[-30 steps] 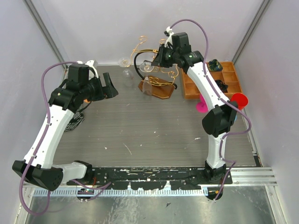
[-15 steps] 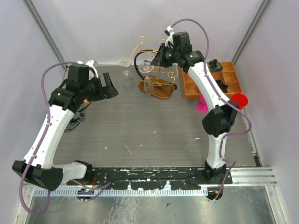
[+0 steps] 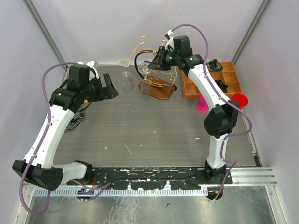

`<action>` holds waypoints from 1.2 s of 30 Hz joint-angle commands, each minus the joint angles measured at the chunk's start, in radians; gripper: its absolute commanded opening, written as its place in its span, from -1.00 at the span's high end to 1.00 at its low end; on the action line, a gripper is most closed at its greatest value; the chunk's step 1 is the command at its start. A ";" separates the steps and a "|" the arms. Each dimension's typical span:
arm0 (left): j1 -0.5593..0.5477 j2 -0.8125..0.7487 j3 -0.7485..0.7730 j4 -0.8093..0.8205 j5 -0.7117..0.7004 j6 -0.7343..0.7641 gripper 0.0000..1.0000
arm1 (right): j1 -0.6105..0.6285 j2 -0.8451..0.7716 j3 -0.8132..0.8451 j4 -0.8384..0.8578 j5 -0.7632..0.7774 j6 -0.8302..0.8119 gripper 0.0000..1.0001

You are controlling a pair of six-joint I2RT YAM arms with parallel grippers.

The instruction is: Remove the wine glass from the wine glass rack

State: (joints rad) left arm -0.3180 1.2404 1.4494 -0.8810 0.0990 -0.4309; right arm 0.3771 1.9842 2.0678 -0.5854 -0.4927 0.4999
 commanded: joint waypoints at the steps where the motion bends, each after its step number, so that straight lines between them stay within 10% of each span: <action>1: -0.004 -0.015 -0.014 0.005 0.009 0.006 -0.86 | 0.010 -0.066 -0.031 0.084 -0.095 0.041 0.58; 4: -0.003 -0.013 -0.011 0.003 0.009 0.006 -0.86 | 0.004 -0.066 -0.023 0.099 -0.102 0.058 0.97; 22: -0.003 -0.013 -0.019 0.007 0.014 -0.004 -0.86 | -0.176 -0.169 -0.159 0.284 -0.246 0.320 0.98; 36: -0.003 -0.025 -0.024 0.004 -0.013 0.000 -0.85 | -0.106 0.029 0.094 0.393 -0.256 0.411 0.98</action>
State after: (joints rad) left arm -0.3180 1.2358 1.4342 -0.8829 0.0956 -0.4381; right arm 0.2287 1.9823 2.0300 -0.3103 -0.7387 0.8944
